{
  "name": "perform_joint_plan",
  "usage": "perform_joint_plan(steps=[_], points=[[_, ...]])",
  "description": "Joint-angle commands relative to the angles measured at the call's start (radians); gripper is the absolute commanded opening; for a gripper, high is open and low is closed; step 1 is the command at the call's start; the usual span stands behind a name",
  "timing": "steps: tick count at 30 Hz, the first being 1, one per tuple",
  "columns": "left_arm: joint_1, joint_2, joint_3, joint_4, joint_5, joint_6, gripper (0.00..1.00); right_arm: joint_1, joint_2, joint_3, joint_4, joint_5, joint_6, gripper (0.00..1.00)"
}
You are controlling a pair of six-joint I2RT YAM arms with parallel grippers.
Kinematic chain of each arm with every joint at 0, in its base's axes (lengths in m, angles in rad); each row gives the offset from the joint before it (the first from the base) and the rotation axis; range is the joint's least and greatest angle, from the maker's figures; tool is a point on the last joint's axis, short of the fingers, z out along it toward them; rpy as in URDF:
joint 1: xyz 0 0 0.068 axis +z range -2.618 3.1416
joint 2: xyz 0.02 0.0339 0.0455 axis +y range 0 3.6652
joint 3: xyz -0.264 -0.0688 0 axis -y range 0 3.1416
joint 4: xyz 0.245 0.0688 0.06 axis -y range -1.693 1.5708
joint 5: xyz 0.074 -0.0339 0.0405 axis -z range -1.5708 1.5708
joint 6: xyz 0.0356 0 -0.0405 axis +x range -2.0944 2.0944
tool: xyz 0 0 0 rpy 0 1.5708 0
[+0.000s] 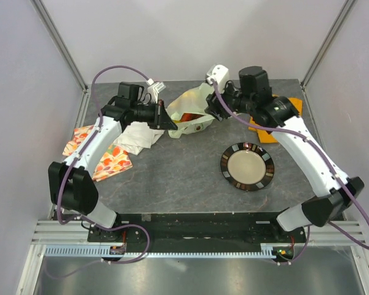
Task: Take the fake fruits out of the plastic bag
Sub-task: Adjust the plastic bag at the center of the board.
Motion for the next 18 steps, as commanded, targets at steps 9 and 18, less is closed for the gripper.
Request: perform_joint_plan(steps=[9,18], points=[[0.047,-0.177,0.009,0.003,0.005,-0.129,0.02,0.089,0.37,0.037,0.135,0.014,0.096,0.45],[0.09,-0.273,-0.106,-0.01,0.005,-0.106,0.02,0.091,0.256,-0.196,0.098,0.105,0.167,0.43]])
